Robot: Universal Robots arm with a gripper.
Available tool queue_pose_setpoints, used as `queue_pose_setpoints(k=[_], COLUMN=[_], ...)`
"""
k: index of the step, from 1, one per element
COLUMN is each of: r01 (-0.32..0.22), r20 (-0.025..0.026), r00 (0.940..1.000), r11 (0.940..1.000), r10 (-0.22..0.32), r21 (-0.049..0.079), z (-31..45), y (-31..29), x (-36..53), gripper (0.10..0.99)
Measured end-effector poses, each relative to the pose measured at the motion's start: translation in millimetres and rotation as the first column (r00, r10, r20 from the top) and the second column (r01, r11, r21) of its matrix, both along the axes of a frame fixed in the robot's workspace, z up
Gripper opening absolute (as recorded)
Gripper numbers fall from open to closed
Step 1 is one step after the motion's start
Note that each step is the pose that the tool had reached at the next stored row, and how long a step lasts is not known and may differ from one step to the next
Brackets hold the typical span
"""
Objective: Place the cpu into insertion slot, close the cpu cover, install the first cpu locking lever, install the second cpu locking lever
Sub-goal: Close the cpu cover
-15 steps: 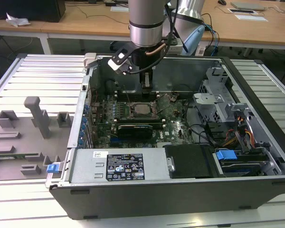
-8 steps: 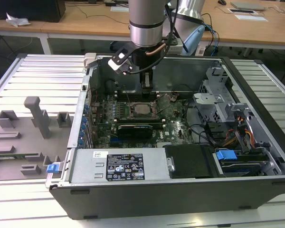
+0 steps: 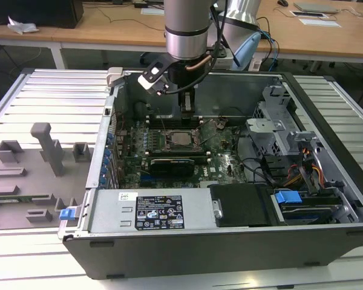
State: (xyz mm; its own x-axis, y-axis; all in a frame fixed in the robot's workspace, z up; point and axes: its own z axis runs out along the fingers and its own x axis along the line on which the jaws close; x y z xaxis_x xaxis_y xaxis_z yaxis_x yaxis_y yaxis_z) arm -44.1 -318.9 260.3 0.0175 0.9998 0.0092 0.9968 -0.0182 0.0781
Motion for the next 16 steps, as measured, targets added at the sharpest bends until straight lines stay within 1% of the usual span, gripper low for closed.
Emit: queue_pose_setpoints(k=[3, 7, 8, 9, 11, 12, 16], r01=[0.0, 0.0, 0.0, 0.0, 0.0, 0.0, 0.0], r20=[0.0, -0.0001, -0.0008, -0.0048, -0.008, -0.011, -0.0191], r00=[1.0, 1.0, 1.0, 1.0, 1.0, 0.9999, 0.9998], r11=[1.0, 1.0, 1.0, 1.0, 1.0, 1.0, 1.0], r10=[0.0, 0.0, 0.0, 0.0, 0.0, 0.0, 0.0], r21=[0.0, 0.0, 0.002, 0.002, 0.002, 0.002, 0.002], z=[0.1, 5.2, 5.3, 5.3, 5.3, 5.3, 5.4], y=[0.0, 0.0, 0.0, -0.3, -0.6, -0.8, -1.2], x=[0.1, 0.2, 1.6, 14.9, 24.0, 31.7, 49.3], gripper=[0.106, 0.106, 0.106, 0.106, 0.106, 0.106, 0.106])
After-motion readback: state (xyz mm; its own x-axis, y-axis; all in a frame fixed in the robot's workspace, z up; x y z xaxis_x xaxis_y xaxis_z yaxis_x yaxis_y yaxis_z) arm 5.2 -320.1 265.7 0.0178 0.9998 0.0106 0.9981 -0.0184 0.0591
